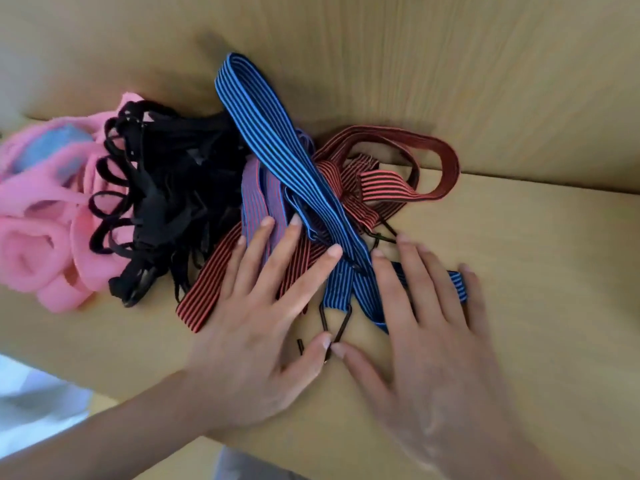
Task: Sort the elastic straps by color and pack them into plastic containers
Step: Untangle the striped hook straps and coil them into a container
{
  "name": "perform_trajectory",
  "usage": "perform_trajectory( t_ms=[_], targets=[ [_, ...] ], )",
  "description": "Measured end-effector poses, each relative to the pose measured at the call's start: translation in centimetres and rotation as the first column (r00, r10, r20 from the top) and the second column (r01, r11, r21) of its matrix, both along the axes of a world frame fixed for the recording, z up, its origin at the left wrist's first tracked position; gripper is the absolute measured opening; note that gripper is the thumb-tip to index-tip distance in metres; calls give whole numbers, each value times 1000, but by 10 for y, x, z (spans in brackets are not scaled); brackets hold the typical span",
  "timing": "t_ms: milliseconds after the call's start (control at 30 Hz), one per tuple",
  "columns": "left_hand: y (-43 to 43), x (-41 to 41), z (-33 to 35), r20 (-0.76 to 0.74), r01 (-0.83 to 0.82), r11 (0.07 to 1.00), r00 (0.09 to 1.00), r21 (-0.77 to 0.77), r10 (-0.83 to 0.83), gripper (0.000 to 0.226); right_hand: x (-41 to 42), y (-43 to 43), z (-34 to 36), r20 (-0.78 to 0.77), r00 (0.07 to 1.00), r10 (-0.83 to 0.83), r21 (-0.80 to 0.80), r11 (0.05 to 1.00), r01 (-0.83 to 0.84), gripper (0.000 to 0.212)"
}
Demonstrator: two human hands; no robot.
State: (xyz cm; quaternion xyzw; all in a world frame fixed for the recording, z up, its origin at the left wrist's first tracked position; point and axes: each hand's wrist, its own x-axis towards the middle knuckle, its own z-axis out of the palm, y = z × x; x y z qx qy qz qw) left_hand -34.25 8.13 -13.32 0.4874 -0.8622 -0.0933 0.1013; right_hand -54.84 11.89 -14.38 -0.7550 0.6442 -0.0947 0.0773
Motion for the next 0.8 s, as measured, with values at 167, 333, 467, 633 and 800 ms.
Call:
perform_trajectory(
  t_ms=[167, 333, 467, 633, 800],
  targets=[
    [4, 2, -5, -8, 8, 999, 1000, -34, -8, 80, 1, 4, -3, 4, 1000, 4, -38, 999, -4, 83],
    [6, 5, -11, -45, -10, 999, 999, -43, 8, 81, 3, 6, -7, 43, 999, 7, -87, 996, -4, 85],
    [3, 6, -11, -54, -9, 1000, 999, -27, 7, 84, 2, 6, -5, 139, 990, 18, -166, 986, 6, 85],
    [2, 7, -12, -102, -16, 1000, 995, -20, 14, 85, 3, 10, -3, 174, 984, -41, -201, 977, 76, 78],
    [1, 8, -12, -137, -21, 1000, 990, 2, 22, 81, 5, 13, 0, 171, 981, -90, -200, 972, 124, 76]
  ],
)
